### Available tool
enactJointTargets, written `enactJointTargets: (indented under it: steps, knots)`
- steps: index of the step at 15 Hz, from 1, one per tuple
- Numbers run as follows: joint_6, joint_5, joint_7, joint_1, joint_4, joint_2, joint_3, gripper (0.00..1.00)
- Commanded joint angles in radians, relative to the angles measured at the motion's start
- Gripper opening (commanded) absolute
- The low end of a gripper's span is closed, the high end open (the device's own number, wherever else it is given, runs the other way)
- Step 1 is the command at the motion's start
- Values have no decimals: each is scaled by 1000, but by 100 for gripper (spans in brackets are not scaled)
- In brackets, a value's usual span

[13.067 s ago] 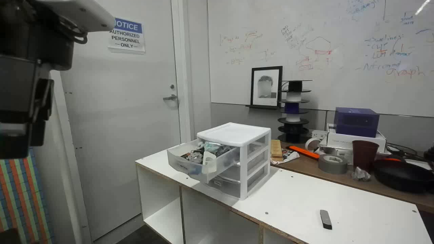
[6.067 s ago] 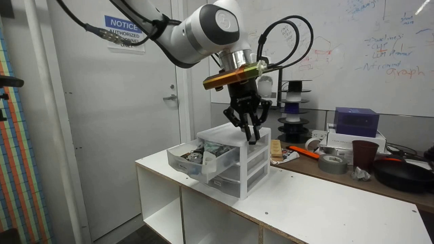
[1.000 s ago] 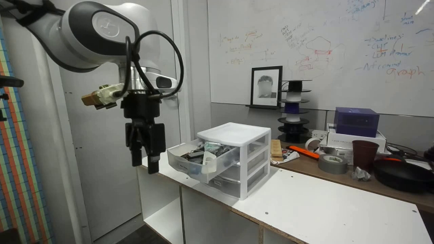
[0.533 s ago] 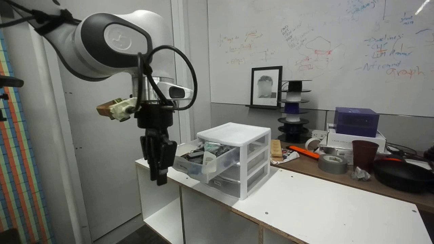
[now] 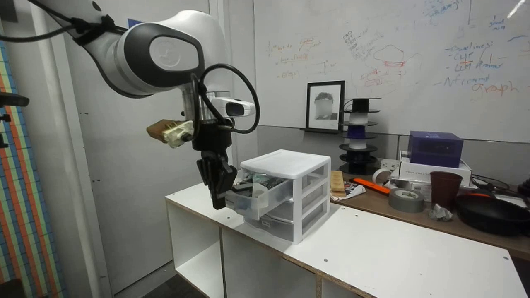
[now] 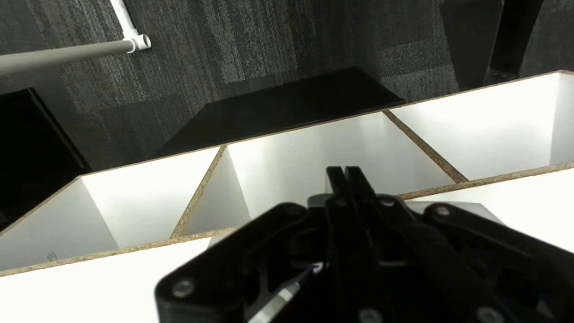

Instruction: Pick up the object on the table, put in the drawer then close the drawer.

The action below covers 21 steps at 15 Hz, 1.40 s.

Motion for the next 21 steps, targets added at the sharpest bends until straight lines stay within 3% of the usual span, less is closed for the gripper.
enactJointTargets:
  steps: [1, 11, 17, 18, 20, 21]
  knots:
    - [51, 24, 2, 2, 80, 72, -1, 10]
    - [98, 109, 20, 10, 257, 205, 5, 10]
    - [82, 92, 25, 18, 328, 250, 1, 9]
    - [60, 70, 22, 19, 320, 242, -5, 35]
    - [-5, 16, 15, 23, 293, 213, -13, 35]
    - [-36, -8, -2, 20, 277, 196, -17, 41]
